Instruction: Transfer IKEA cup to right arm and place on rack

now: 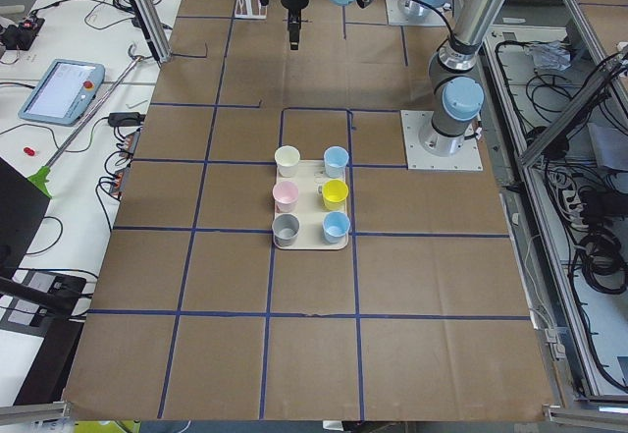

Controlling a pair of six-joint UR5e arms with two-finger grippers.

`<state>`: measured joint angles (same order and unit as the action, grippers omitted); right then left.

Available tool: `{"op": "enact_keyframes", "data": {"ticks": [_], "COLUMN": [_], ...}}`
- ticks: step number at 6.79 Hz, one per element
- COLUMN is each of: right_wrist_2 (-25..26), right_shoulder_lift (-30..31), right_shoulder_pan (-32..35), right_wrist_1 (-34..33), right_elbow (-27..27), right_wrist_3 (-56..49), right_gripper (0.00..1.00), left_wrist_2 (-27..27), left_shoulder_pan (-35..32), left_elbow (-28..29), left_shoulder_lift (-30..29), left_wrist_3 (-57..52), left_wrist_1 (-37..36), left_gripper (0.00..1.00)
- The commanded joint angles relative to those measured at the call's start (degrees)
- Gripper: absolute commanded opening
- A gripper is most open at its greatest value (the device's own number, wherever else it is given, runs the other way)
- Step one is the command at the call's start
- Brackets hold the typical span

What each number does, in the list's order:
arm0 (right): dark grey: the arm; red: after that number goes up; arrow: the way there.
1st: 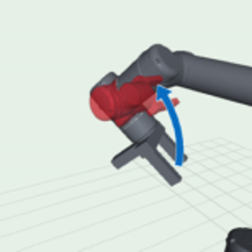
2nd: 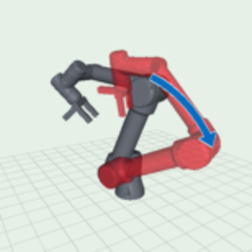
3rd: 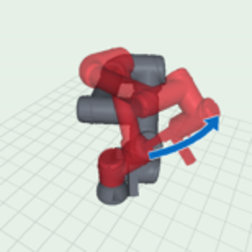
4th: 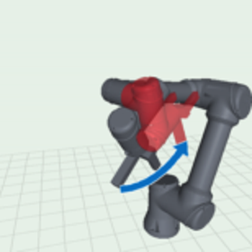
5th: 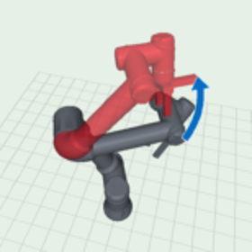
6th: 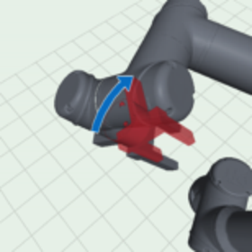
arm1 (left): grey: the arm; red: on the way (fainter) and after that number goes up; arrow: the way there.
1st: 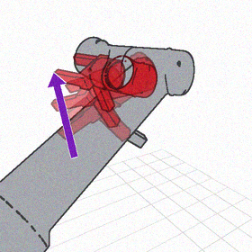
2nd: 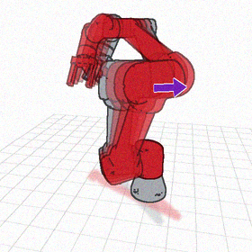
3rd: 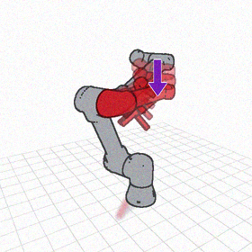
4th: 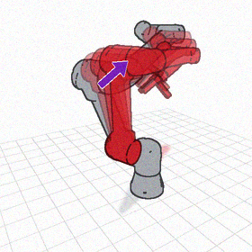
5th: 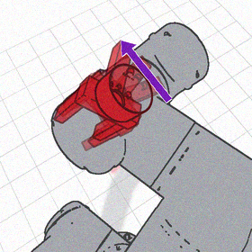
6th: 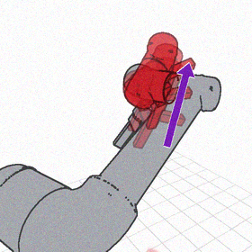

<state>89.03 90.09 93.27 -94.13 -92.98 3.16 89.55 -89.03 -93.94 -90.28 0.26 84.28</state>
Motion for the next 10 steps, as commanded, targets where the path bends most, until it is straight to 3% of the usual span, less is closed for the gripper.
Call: {"op": "enact_keyframes", "data": {"ticks": [1, 10], "right_wrist_2": [0.1, -0.2], "right_shoulder_lift": [0.0, -0.1], "right_shoulder_pan": [-0.3, -0.4], "right_wrist_1": [0.1, 0.0], "right_elbow": [0.0, -0.1], "right_wrist_3": [0.0, 0.0], "right_gripper": [1.0, 1.0], "left_wrist_2": [0.0, -0.1], "left_shoulder_pan": [-0.1, 1.5], "left_elbow": [0.0, -1.4], "left_shoulder_lift": [-0.1, 0.8], "left_wrist_3": [0.0, -0.2], "left_wrist_1": [-0.1, -0.3], "left_gripper": [1.0, 1.0]}}
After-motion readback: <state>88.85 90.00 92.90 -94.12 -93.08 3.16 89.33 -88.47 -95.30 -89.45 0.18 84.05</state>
